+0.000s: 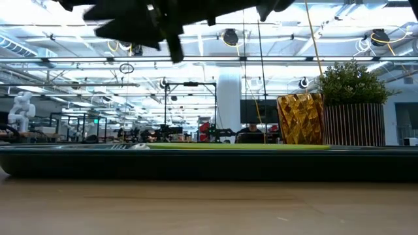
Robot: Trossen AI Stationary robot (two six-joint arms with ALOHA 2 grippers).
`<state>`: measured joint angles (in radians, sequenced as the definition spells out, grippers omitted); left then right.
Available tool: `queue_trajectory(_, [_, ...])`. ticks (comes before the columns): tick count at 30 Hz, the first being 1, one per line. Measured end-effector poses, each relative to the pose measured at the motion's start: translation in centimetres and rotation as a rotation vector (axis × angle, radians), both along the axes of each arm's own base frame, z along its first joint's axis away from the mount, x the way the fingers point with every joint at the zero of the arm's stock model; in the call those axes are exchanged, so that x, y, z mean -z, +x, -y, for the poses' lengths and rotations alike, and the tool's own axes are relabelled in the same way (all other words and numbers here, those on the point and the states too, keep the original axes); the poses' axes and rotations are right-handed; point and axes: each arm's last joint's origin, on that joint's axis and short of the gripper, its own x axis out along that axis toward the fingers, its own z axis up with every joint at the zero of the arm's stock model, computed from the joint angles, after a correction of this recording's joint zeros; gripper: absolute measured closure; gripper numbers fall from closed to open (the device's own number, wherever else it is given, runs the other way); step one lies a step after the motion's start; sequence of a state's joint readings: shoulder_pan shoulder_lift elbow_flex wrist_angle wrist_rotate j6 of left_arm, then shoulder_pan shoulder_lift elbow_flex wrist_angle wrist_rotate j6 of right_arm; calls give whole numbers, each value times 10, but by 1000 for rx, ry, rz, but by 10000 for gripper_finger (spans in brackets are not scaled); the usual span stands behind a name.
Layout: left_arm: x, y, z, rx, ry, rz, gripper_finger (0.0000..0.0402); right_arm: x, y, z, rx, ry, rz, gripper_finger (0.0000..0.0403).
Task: Pick and place plate/cup/fork/spoon on tray
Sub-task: Adjust the orange spoon on the black tray
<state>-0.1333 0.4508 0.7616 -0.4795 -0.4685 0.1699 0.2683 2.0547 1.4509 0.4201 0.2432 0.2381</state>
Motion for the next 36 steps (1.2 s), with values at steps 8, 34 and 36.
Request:
queue_trajectory(8, [12, 36, 4, -10, 36, -137, 311, 14, -12, 4, -105, -419, -244, 296])
queue_trajectory(34, [31, 49, 1, -134, -118, -257, 311, -35, -17, 46, -343, -566, -536, 296])
queue_trajectory(36, [36, 56, 3, -125, -207, -274, 311, -47, -22, 52, -246, -651, -554, 296])
